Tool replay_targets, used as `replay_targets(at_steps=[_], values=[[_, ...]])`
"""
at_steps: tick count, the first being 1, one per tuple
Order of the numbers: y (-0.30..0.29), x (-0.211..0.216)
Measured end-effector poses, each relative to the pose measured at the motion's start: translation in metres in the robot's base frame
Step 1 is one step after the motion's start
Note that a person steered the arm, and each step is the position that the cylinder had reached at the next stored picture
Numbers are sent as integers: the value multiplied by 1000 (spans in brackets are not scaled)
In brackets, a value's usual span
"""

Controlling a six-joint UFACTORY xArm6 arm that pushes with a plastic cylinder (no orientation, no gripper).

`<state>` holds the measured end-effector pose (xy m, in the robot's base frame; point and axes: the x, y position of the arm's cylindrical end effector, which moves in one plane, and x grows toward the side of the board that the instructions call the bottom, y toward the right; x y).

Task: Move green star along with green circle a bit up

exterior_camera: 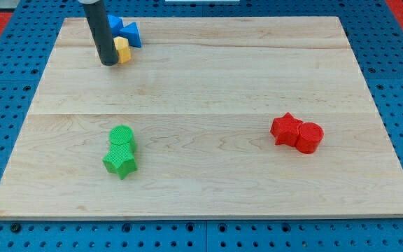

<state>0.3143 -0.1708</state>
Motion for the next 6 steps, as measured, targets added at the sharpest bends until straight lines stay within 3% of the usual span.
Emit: replay_targets(at_steps=[1,3,4,5,6], values=[[0,1],[7,42],[39,59],[132,59],[162,71]])
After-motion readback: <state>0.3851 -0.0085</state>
